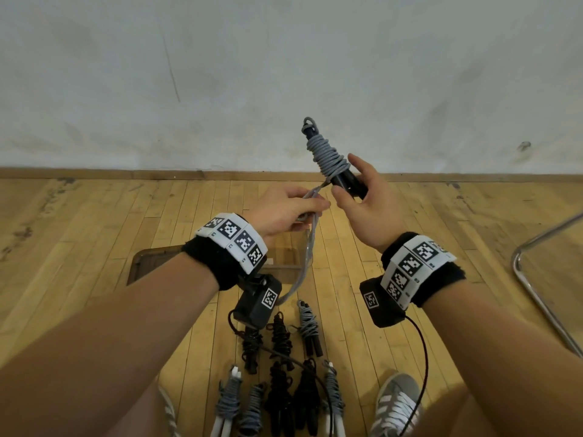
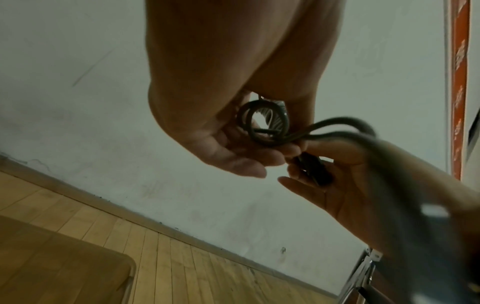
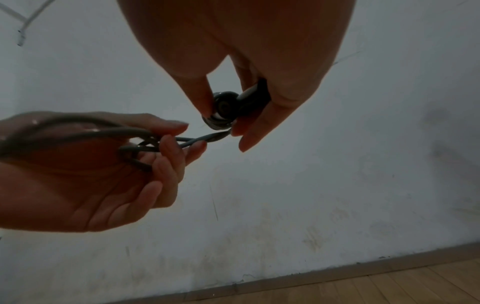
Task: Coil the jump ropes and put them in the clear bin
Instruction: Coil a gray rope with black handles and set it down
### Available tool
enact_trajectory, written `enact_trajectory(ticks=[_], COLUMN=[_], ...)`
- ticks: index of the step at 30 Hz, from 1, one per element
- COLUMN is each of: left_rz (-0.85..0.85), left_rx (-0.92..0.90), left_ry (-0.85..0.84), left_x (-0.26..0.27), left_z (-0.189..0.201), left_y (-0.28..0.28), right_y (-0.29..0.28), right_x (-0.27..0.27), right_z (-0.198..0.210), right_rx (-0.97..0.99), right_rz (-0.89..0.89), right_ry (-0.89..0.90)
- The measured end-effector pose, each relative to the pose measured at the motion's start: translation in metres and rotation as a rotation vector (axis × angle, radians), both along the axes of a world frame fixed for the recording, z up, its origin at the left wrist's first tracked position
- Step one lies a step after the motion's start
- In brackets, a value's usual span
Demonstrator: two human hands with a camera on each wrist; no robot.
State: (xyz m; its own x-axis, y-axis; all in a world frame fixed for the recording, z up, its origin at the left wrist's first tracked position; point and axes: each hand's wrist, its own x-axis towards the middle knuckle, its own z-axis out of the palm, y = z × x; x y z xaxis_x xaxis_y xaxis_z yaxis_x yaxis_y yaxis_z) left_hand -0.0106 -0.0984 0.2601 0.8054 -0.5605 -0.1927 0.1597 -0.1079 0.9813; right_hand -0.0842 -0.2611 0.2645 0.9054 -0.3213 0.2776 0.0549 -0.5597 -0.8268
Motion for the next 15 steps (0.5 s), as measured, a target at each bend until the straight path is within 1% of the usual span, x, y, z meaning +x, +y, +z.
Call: enact_trajectory(ticks=[5,11,13,15], left_rz=[0.012,-0.006,-0.022,-0.039], left_rx=[-0.043,-0.138,-0.136,-0.096], left_ry=[-0.004,0.068,0.075,0.039], left_x=[-0.0060,-0.0101,-0.0090,-0.0089], left_z=[0.0033,0.0072,0.0090,0.0088], left_y=[0.0000,-0.0008,0.0001,-0.0003], right_y=[-0.0034,-0.0059,-0.0072,-0.0074], right_x=[-0.0011,-0.0003,-0.0001,-0.0010], right_z=[0.0040,0.0050,0.0051,0.0062], right_rx=[-0.056,-0.105,-0.102,-0.061], right_rz=[-0.035,-0.068,-0.069,-0.057], right_ry=[0.035,0.064,0.060,0.054])
